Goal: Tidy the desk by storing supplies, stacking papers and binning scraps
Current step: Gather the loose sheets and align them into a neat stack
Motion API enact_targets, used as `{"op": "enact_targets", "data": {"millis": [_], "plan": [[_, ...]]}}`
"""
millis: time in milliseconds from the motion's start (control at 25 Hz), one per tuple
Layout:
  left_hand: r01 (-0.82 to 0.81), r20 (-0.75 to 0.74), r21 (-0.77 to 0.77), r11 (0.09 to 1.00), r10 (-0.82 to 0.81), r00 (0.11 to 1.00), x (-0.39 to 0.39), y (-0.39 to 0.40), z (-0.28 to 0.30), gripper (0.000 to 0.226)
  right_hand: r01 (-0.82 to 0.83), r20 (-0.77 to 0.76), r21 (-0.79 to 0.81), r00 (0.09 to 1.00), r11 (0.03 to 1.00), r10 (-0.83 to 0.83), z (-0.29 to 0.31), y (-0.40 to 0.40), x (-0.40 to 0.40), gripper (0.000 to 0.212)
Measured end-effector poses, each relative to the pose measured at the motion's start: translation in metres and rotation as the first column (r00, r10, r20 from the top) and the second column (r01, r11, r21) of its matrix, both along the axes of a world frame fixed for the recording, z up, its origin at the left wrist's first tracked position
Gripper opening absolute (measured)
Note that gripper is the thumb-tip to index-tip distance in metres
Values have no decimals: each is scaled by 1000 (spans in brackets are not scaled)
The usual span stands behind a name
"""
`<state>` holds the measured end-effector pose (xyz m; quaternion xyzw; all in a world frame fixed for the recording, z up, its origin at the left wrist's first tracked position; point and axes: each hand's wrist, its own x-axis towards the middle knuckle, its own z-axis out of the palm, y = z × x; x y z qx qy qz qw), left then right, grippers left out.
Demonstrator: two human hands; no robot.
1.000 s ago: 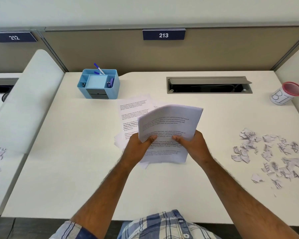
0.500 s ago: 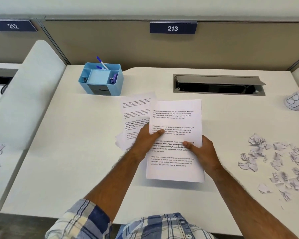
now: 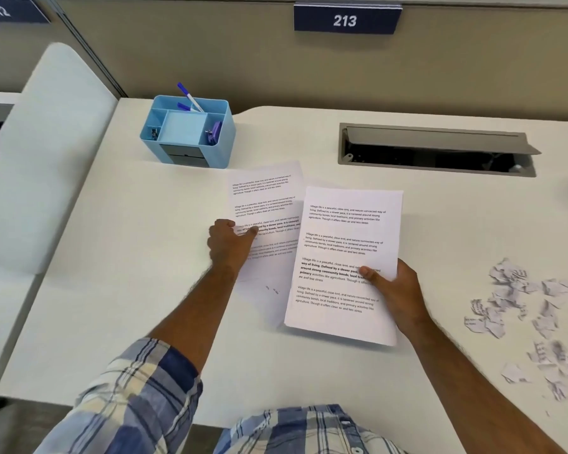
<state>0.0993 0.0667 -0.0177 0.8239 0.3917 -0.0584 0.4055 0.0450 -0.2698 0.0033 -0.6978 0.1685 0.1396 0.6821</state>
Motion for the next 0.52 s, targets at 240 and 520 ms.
{"op": "enact_targets", "data": {"millis": [240,520], "plan": [[81,-143,236,968,-48,989,12,-12,-5,86,-3,-8,-59,1000,998,2,-10,-1,11,35],[60,-75,139,988,-50,996,13,-10,-5,80,4,-20,-74,1000,997,-6,-16,-1,12,36]]}}
